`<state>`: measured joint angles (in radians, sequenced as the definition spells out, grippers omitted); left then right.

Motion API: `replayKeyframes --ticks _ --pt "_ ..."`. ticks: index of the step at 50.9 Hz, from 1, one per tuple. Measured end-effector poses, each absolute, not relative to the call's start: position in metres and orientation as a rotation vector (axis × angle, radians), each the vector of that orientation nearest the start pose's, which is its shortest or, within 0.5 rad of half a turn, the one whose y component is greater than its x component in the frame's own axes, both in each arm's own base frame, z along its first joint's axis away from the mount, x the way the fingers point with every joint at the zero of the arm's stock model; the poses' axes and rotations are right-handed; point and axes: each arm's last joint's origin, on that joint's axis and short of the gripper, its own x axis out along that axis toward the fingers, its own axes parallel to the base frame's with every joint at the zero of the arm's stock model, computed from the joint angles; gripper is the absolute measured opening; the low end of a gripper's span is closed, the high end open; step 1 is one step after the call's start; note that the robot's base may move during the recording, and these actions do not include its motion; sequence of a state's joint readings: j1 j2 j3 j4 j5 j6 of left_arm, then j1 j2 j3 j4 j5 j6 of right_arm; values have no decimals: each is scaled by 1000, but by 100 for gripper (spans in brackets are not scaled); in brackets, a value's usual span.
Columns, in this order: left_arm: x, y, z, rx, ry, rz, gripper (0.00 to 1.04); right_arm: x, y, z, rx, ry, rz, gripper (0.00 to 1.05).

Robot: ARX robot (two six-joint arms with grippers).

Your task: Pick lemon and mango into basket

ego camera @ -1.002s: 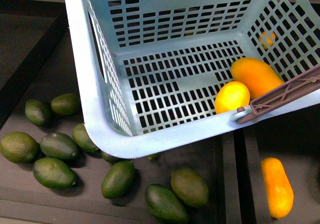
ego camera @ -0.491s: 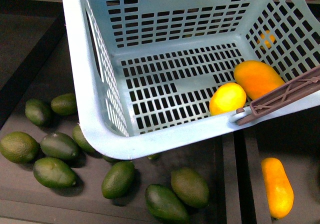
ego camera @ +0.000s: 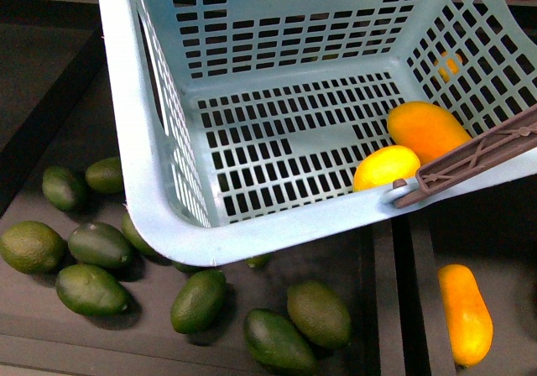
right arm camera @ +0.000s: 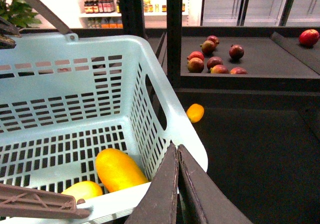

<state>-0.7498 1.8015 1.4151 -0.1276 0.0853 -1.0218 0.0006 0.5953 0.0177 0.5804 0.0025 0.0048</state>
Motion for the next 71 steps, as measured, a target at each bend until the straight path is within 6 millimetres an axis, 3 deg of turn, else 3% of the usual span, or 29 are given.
replayKeyframes --ticks 71 --pt "301 -284 276 -767 856 -479 6 97 0 169 4 -11 -1 2"
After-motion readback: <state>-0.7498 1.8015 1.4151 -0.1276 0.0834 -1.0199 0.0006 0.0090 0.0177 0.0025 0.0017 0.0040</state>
